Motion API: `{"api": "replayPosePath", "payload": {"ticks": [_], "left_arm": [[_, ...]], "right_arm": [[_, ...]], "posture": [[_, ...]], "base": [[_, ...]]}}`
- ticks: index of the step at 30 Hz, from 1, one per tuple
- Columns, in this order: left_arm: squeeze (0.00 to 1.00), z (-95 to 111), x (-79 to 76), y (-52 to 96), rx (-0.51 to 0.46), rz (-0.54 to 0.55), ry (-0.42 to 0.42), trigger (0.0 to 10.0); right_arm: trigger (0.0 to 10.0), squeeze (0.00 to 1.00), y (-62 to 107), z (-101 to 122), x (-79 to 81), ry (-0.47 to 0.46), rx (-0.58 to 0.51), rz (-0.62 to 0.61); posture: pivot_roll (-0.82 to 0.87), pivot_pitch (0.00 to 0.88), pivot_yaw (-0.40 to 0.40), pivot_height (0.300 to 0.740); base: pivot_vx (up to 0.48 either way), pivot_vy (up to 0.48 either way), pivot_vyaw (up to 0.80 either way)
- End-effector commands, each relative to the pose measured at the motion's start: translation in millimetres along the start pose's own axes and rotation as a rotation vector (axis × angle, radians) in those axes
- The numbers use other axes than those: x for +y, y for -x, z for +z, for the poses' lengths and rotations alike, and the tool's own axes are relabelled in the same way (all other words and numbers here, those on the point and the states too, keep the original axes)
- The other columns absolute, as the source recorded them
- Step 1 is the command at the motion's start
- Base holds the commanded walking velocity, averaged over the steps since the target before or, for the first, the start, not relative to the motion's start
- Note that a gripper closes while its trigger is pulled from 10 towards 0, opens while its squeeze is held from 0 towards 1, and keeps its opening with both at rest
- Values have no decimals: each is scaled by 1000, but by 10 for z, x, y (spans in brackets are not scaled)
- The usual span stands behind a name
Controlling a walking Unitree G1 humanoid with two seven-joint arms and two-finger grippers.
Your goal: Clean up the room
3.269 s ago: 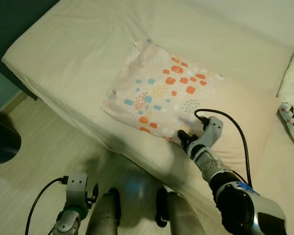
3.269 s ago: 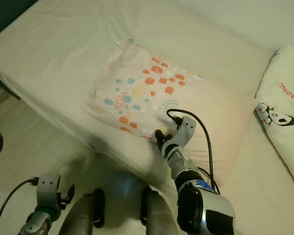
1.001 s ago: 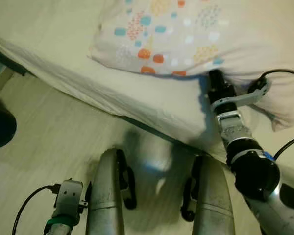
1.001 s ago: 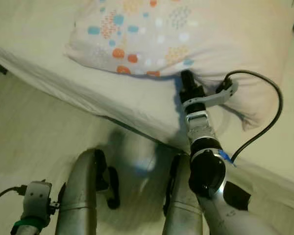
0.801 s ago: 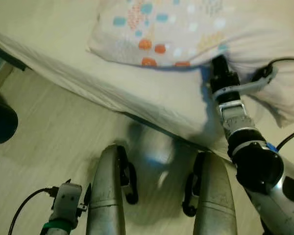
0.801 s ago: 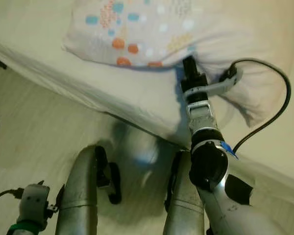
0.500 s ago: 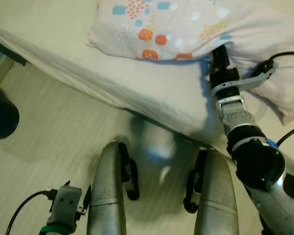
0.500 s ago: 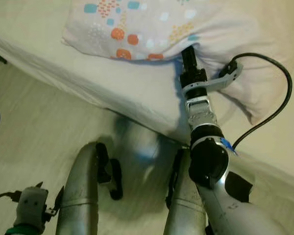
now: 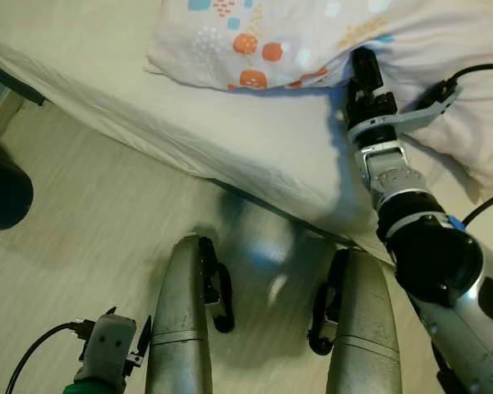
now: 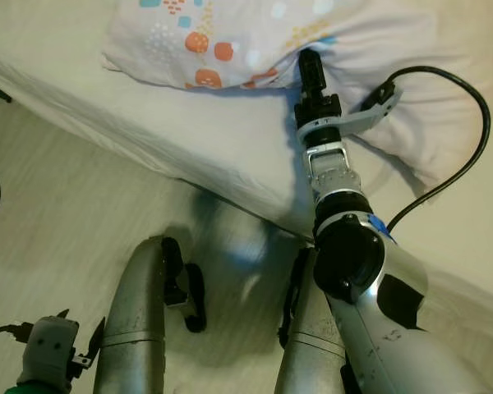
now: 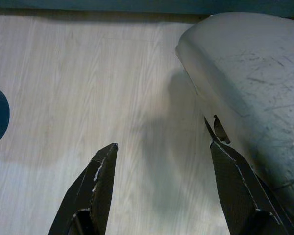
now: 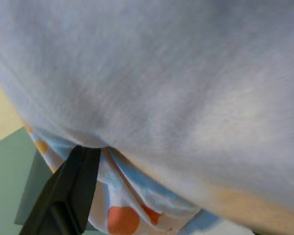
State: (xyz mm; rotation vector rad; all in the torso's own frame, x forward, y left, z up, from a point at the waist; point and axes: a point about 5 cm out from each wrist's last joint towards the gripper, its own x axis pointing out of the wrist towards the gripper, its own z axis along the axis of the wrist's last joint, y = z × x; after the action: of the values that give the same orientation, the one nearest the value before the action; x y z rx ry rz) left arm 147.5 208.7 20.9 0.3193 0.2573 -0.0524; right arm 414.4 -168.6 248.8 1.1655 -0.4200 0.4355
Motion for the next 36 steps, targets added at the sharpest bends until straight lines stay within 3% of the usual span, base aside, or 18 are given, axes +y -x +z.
{"api": "replayPosePath", "payload": {"ticks": [1,9,26,35,36], "left_arm": [[0,-156,-132,142,86,-69,-3,10000],[0,-132,-130,151,92,-76,-11,10000],[0,-97,-41,76,84,-64,-32,10000],[0,-70,8,-72,67,-37,-35,10000],[0,-46,35,-234,50,-11,-25,10000]], "right_arm": [[0,0,-33,-40,24,4,25,-20],[0,0,-127,70,138,18,-2,31],[0,0,-144,197,161,66,-12,47],[0,0,-180,117,208,136,55,60],[0,0,-198,9,253,197,128,97]], "posture": [[258,573,164,586],[249,576,165,586],[239,555,163,586],[205,488,134,586],[165,429,110,586]], "base": [[0,0,0],[0,0,0],[0,0,0],[0,0,0],[0,0,0]]}}
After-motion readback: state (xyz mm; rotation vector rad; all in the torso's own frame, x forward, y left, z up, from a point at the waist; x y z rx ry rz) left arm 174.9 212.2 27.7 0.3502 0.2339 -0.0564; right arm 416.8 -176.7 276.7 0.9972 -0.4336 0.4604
